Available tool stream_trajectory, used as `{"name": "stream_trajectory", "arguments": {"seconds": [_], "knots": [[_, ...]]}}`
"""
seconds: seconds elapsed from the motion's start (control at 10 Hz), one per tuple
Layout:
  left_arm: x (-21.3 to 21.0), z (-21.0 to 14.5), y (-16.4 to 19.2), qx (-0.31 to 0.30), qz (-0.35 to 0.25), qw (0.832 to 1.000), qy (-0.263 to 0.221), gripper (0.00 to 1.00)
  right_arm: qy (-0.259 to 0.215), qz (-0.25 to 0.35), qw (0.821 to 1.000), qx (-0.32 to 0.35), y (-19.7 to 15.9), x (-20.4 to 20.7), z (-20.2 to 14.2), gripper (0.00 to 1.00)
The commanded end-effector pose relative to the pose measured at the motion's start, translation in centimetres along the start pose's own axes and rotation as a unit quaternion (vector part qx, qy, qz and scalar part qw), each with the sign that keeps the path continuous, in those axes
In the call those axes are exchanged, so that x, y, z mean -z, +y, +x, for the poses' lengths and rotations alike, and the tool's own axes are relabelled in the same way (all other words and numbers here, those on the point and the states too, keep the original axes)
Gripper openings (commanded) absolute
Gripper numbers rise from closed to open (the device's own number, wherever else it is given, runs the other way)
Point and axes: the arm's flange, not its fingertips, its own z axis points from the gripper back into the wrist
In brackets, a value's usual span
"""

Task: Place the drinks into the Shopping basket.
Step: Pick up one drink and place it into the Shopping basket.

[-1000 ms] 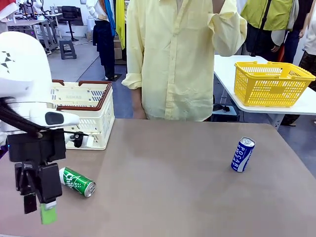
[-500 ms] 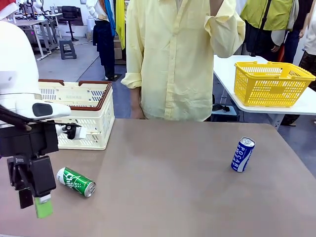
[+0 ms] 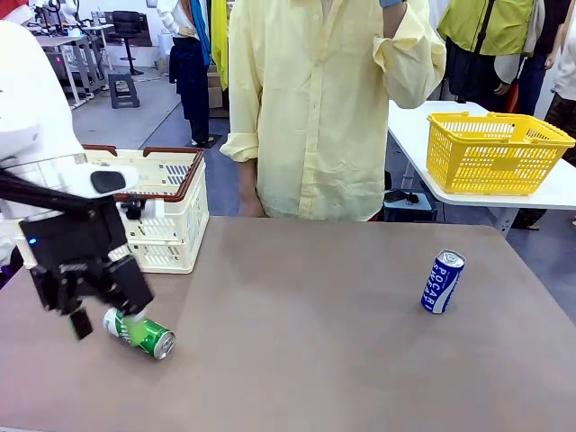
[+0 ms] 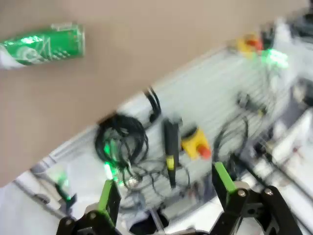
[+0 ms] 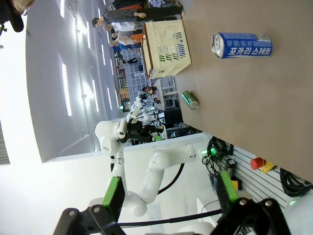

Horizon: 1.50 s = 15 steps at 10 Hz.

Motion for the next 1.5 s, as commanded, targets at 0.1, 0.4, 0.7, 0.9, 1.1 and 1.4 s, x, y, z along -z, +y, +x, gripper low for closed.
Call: {"name": "stream_trajectory", "arguments": {"seconds": [0.1, 0.4, 0.7, 0.9, 1.1, 1.4], "knots": [[6.4, -2.7, 3.0, -0.123, 0.117, 0.977, -0.128, 1.0, 0.005, 0.001, 1.0, -0.013, 0.0, -0.3, -0.1, 1.0], [9.7, 0.6, 6.0, -0.021, 0.158, 0.987, -0.023, 1.0, 0.005, 0.001, 1.0, -0.013, 0.0, -0.3, -0.1, 1.0], [3.2, 4.1, 1.2, -0.074, 0.163, 0.982, -0.066, 1.0, 0.005, 0.001, 1.0, -0.013, 0.0, -0.3, -0.1, 1.0], [3.2, 4.1, 1.2, -0.074, 0.163, 0.982, -0.066, 1.0, 0.005, 0.001, 1.0, -0.013, 0.0, -0.3, -0.1, 1.0], [3.2, 4.1, 1.2, -0.074, 0.163, 0.982, -0.066, 1.0, 0.005, 0.001, 1.0, -0.013, 0.0, -0.3, -0.1, 1.0], [2.7, 5.9, 2.6, 0.196, 0.155, 0.967, -0.047, 1.0, 0.005, 0.001, 1.0, -0.013, 0.0, -0.3, -0.1, 1.0]]}}
